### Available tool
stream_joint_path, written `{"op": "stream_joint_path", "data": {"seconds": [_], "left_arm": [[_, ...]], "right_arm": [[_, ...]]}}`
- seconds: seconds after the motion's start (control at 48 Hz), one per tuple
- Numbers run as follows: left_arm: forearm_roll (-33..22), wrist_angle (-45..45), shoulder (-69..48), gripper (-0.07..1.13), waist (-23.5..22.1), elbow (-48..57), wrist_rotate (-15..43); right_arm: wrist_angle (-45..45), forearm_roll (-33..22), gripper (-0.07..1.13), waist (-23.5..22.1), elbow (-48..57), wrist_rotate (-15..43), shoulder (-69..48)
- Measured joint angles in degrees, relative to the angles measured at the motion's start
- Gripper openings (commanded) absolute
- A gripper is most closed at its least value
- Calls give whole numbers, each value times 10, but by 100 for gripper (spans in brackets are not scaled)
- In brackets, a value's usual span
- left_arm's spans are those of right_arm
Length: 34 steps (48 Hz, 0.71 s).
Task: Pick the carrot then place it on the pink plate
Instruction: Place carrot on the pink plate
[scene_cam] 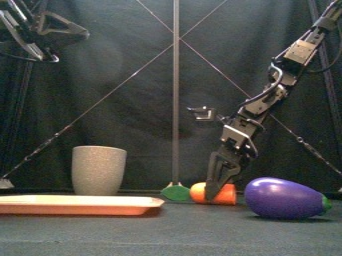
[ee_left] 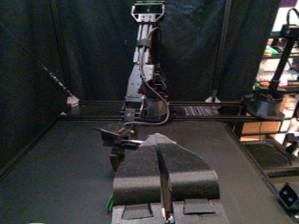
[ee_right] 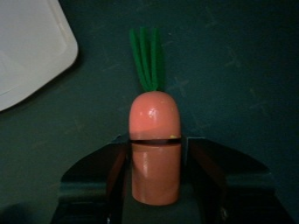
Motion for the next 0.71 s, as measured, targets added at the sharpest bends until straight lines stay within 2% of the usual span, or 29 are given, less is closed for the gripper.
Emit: {"op": "stream_joint_path", "data": {"seconds": [0.083, 0.167, 0.417, 0.708], "left_arm": [[0, 0, 0, -3, 0, 0, 0], [0, 0, 0, -3, -1, 0, 0], [0, 0, 0, -3, 0, 0, 0], [0, 0, 0, -3, 0, 3, 0]], "right_arm": [[3, 0, 47, 1, -5, 0, 1], [7, 0, 41, 2, -15, 0, 0], [46, -4, 42, 33, -105, -3, -4], [47, -40, 42, 129, -260, -2, 57]]}}
